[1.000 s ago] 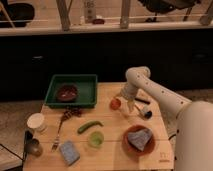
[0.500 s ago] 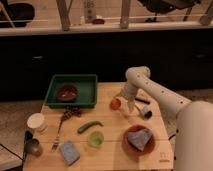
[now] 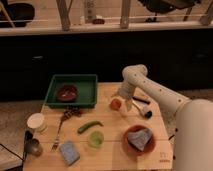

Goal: Place apple in plastic cup

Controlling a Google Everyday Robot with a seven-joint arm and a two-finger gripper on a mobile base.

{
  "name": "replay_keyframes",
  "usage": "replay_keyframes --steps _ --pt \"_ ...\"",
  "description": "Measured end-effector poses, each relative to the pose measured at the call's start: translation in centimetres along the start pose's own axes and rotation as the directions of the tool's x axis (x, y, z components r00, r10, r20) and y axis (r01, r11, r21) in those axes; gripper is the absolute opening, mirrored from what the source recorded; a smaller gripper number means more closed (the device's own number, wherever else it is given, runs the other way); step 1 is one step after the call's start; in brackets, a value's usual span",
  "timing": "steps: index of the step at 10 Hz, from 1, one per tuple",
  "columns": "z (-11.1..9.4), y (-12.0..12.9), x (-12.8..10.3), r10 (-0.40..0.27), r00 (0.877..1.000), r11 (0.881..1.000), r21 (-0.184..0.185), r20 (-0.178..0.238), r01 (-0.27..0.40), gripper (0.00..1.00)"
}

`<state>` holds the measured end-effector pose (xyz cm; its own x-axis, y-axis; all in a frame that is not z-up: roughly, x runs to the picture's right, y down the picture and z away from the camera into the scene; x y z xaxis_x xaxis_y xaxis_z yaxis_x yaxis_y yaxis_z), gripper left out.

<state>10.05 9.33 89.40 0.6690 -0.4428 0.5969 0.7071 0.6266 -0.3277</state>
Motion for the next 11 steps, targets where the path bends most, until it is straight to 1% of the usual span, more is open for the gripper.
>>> replay_keyframes --steps 2,3,4,7,8,9,11 --pt "-0.4 -0.4 0.2 -0.013 1.000 1.000 0.008 -0.003 0.013 0.80" --pt "-0.5 -1.0 0.2 -0.023 1.000 1.000 0.015 -0.002 0.023 0.80" --pt "-0.5 -1.0 0.2 -0.028 1.000 1.000 0.008 0.003 0.028 0.80" --pt "0.0 -1.4 0.8 -0.037 0.999 0.999 0.003 0.028 0.037 0.79" --pt "0.3 -1.5 0.8 -0.039 0.999 0.999 0.000 0.036 0.039 0.75" --pt "0.8 -1.7 0.8 -0.044 0.998 0.999 -0.005 0.044 0.044 0.61" --pt "1.1 -1.8 0.9 -0.041 0.998 0.999 -0.010 0.047 0.042 0.45"
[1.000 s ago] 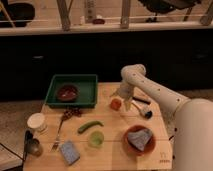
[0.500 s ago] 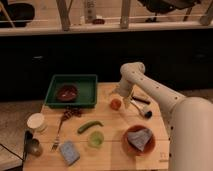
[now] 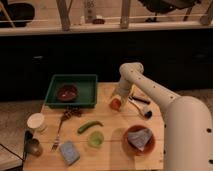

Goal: Place apple in plastic cup

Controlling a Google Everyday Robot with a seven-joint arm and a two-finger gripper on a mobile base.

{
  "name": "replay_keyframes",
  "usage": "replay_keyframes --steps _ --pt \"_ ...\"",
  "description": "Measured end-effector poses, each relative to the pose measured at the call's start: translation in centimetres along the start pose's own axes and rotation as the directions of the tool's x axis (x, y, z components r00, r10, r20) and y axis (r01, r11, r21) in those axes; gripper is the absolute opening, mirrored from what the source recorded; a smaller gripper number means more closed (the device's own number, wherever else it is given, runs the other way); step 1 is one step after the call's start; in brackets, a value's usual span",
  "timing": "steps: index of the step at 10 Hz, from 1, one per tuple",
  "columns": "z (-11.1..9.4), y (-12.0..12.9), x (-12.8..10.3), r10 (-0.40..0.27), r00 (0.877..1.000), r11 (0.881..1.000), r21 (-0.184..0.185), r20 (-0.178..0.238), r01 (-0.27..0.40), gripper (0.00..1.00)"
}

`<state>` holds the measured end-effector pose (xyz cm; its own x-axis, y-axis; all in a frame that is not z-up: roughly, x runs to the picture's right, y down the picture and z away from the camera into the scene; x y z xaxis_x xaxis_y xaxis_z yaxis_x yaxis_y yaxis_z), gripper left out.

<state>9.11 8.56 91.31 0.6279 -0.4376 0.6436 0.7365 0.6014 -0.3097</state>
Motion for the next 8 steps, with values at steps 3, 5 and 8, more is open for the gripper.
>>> replay_keyframes --steps 3,5,8 --pt "0.2 0.0 -0.2 0.000 1.000 1.000 -0.004 0.001 0.000 0.12" --pt "0.2 0.0 -0.6 -0.007 1.000 1.000 -0.006 0.004 0.008 0.00" --pt "-0.2 0.0 -1.3 -0.023 1.000 1.000 -0.004 0.009 0.023 0.00"
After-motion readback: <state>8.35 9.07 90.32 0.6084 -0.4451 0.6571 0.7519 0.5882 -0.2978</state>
